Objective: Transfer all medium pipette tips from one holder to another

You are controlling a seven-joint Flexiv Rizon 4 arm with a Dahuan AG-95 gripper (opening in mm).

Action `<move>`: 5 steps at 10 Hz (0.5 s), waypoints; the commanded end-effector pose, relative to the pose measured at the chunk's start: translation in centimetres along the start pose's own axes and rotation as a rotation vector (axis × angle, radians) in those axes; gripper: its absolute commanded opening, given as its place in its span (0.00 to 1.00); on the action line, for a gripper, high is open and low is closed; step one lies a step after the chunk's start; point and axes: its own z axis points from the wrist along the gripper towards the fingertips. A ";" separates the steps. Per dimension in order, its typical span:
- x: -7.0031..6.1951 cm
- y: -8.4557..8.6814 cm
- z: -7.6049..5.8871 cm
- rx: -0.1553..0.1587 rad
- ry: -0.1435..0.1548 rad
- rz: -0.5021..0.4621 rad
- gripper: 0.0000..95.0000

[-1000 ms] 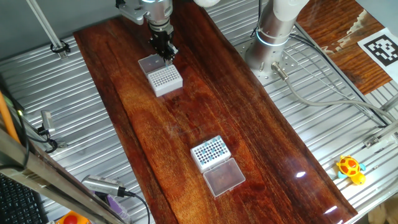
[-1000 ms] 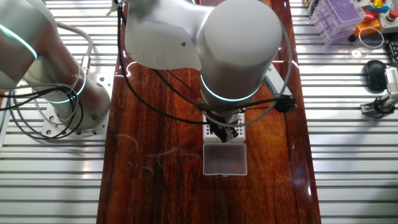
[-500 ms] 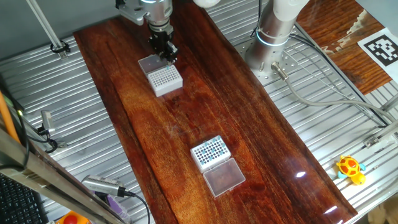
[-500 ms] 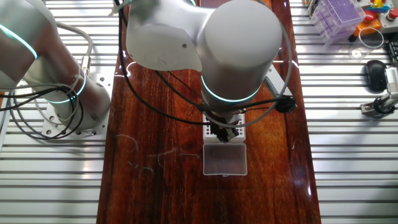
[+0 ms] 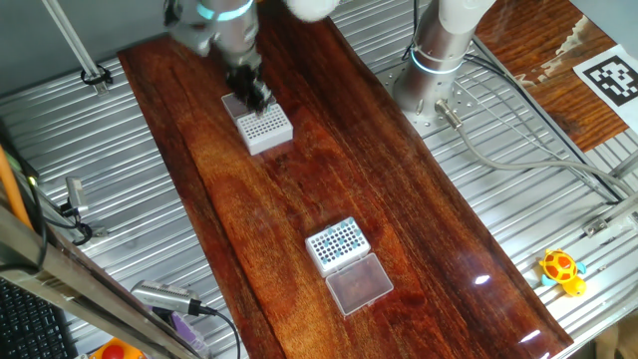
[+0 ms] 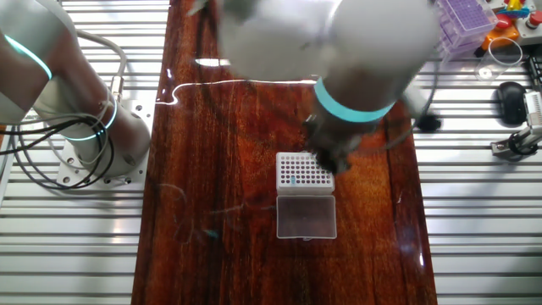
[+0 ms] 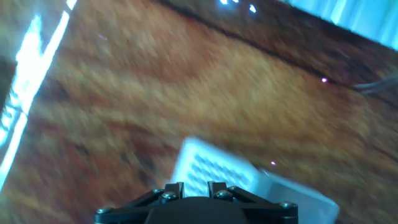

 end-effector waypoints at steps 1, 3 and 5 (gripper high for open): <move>-5.3 6.3 -0.3 0.007 0.002 0.126 0.20; -7.5 11.0 -0.5 0.008 0.002 0.186 0.20; -8.1 14.4 -0.6 0.011 0.007 0.217 0.20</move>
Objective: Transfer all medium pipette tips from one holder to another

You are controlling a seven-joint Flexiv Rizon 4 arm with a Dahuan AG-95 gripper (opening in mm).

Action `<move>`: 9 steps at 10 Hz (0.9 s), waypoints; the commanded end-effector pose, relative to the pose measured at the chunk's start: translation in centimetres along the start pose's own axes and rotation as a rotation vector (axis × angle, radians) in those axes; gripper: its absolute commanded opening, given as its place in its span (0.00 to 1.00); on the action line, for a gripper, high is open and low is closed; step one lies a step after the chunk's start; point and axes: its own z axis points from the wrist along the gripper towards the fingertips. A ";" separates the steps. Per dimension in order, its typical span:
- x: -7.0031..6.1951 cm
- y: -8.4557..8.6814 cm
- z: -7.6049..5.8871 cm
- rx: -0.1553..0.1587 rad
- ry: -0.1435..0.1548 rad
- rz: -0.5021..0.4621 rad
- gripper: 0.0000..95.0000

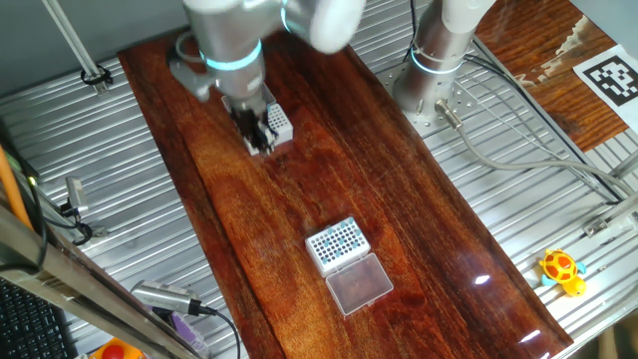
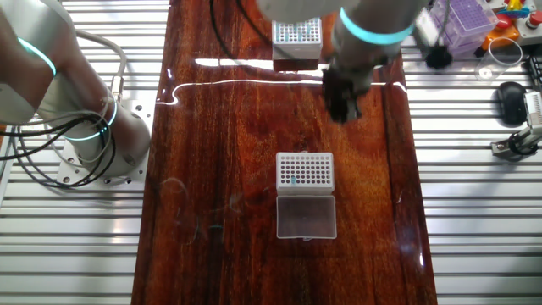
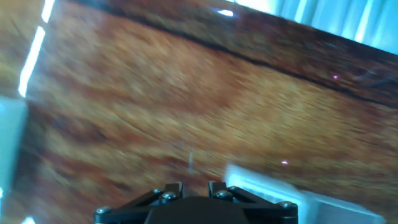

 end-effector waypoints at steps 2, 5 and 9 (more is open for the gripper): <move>-1.8 6.6 -0.4 0.029 0.011 0.030 0.20; -1.8 6.6 -0.4 0.010 0.035 -0.110 0.20; -3.0 8.7 -0.4 -0.030 0.016 -0.125 0.20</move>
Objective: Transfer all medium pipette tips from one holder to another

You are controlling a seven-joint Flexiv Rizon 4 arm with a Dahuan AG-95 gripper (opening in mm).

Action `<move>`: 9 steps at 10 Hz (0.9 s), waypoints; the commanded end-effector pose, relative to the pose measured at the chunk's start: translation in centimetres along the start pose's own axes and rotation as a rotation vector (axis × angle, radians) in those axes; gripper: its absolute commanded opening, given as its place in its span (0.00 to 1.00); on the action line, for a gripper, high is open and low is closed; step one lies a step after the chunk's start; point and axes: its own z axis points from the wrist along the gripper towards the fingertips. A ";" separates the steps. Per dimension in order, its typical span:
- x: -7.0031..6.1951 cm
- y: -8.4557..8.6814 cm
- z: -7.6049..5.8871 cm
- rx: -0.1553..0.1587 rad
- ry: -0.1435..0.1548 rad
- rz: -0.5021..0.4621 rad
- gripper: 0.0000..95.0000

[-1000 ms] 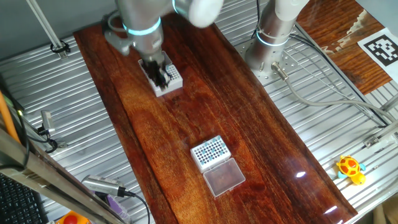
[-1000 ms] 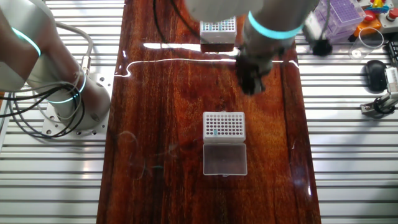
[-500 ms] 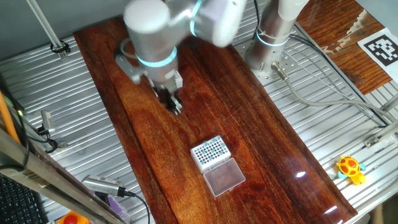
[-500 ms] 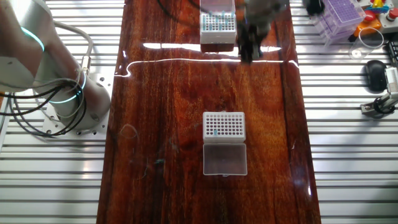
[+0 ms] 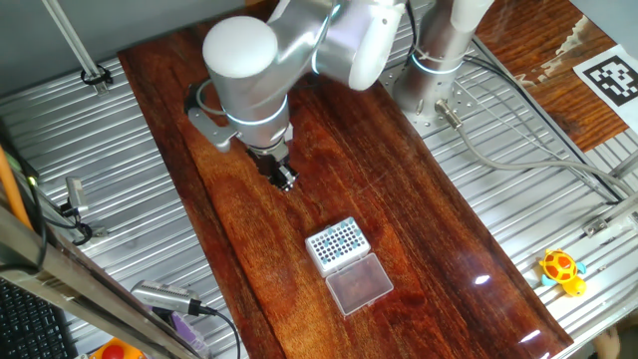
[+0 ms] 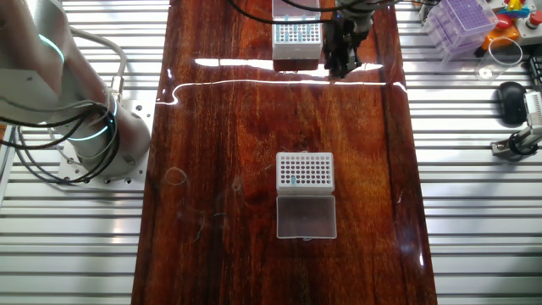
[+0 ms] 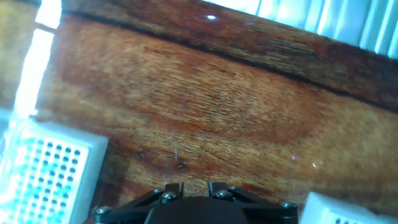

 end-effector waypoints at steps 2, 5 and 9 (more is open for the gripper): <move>-4.2 6.8 0.1 -0.059 -0.023 0.037 0.20; -6.9 14.2 0.3 -0.069 -0.022 0.139 0.20; -7.3 19.1 1.4 -0.091 -0.026 0.232 0.20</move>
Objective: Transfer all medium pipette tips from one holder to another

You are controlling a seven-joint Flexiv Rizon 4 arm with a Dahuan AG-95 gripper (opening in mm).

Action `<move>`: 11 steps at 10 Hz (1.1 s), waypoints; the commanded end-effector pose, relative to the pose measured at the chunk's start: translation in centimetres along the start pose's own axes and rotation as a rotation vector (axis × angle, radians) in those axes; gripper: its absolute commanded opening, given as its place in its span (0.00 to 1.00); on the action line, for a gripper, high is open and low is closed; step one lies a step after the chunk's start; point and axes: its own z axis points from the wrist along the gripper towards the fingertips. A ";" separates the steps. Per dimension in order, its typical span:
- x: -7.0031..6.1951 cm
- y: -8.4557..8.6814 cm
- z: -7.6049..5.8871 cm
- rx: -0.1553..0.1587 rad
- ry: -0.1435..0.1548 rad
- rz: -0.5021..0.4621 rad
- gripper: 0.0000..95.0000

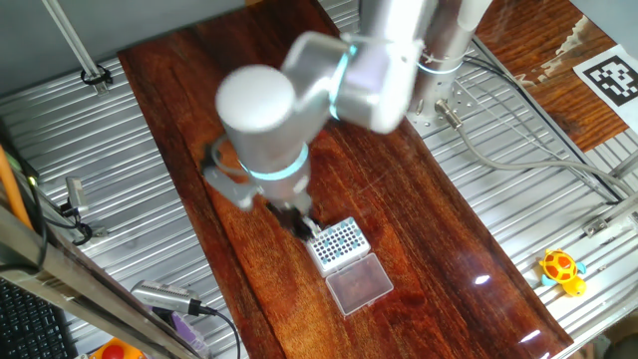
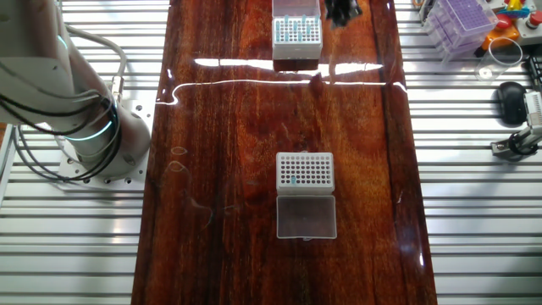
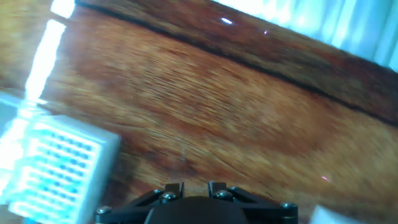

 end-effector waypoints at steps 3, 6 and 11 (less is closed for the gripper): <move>-0.6 3.8 1.2 0.006 -0.005 0.194 0.20; 0.0 3.4 1.4 0.011 -0.014 0.178 0.20; 0.0 3.2 1.6 0.030 -0.022 0.046 0.20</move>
